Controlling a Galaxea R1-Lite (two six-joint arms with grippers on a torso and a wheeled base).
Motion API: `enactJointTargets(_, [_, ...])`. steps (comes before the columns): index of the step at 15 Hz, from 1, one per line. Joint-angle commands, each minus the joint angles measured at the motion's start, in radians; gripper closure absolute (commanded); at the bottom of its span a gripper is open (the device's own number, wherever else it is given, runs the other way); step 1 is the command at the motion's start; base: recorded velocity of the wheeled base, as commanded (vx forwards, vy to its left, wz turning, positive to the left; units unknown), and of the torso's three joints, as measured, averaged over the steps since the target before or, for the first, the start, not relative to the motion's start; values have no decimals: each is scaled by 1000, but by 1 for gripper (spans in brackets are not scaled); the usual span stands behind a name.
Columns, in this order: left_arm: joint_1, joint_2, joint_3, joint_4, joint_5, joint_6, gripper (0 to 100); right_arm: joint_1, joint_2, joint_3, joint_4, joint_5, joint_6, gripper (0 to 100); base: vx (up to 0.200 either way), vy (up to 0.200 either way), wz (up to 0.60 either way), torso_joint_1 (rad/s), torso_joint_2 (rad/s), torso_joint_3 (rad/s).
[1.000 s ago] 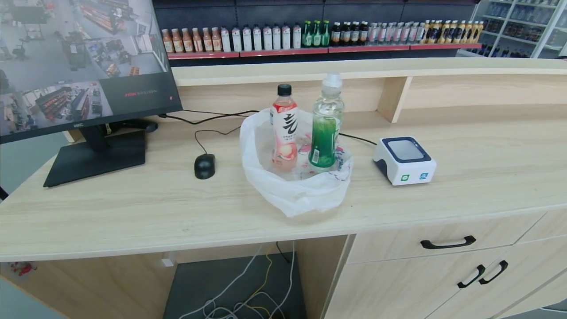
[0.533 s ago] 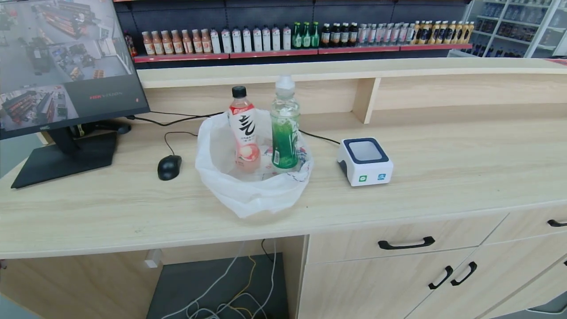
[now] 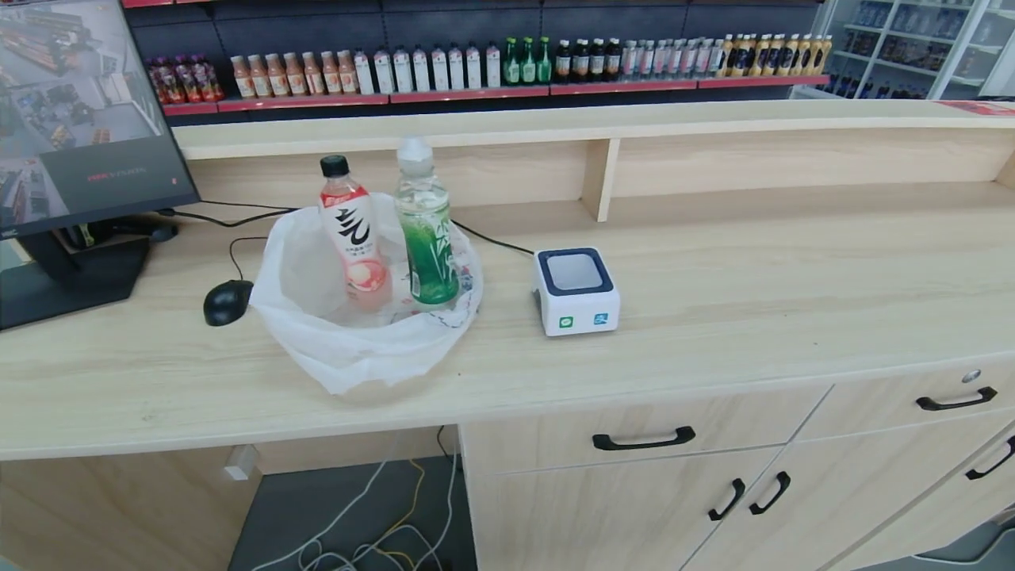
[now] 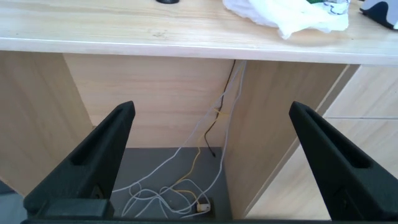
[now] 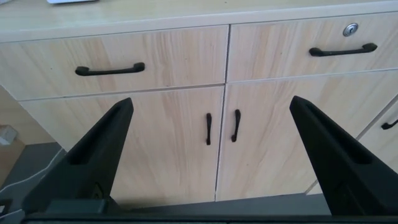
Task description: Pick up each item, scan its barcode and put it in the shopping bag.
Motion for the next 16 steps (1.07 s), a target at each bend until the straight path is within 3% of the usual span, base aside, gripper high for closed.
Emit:
enactJointTargets(1, [0, 0, 0, 0, 0, 0, 0, 0, 2, 0, 0, 0, 1, 0, 0, -200, 0, 2, -2, 7])
enactJointTargets(16, [0, 0, 0, 0, 0, -5, 0, 0, 2, 0, 0, 0, 2, 0, 0, 0, 0, 0, 0, 0])
